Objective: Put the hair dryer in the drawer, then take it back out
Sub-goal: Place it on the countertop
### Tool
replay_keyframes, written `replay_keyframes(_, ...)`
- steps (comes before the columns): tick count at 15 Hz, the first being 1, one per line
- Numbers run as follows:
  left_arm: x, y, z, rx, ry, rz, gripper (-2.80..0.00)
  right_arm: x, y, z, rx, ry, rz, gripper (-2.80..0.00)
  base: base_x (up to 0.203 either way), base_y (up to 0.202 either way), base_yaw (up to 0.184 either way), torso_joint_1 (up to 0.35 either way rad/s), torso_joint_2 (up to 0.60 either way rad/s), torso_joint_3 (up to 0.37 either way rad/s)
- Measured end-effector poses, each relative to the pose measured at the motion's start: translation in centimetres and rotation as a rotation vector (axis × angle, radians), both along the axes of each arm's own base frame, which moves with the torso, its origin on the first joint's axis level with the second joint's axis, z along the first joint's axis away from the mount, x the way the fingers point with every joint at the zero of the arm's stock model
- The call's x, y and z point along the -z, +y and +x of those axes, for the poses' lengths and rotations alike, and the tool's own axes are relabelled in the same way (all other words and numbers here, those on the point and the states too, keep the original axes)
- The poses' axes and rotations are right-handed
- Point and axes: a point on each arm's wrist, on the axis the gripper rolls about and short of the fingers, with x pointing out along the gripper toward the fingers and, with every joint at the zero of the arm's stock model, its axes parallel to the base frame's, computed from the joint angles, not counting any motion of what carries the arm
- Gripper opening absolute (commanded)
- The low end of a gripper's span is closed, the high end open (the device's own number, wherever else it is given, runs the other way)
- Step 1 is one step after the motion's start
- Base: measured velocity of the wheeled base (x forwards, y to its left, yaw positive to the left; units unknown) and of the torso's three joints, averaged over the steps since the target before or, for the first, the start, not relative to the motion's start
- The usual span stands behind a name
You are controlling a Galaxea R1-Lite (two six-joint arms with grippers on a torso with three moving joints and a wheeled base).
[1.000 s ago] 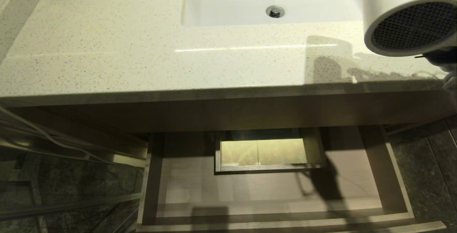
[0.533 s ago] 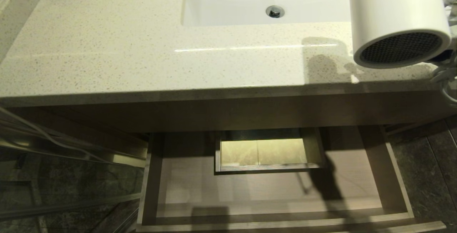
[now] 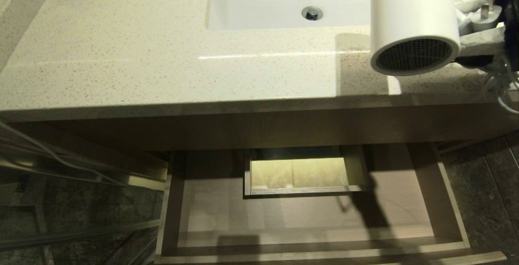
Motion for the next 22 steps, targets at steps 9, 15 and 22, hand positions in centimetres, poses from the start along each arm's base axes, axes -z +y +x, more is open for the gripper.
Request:
replay_keyframes(9,0.0,0.0,0.0,0.000,0.000,0.000,-2.80,1.1,0.6,1.9,-0.008,0.057,-0.003,-2.80,0.000,0.000,0.000,0.000,0.00,0.000)
replay_keyframes(15,0.0,0.0,0.0,0.000,0.000,0.000,-2.80,1.3,0.5,2.3,0.008,0.075,0.004,0.00,0.000,0.000,0.000,0.000,0.00,0.000)
replay_keyframes(22,0.0,0.0,0.0,0.000,0.000,0.000,-2.80,1.0,0.3,1.6,0.049,0.104,0.024,0.00,0.000,0.000,0.000,0.000,0.00,0.000)
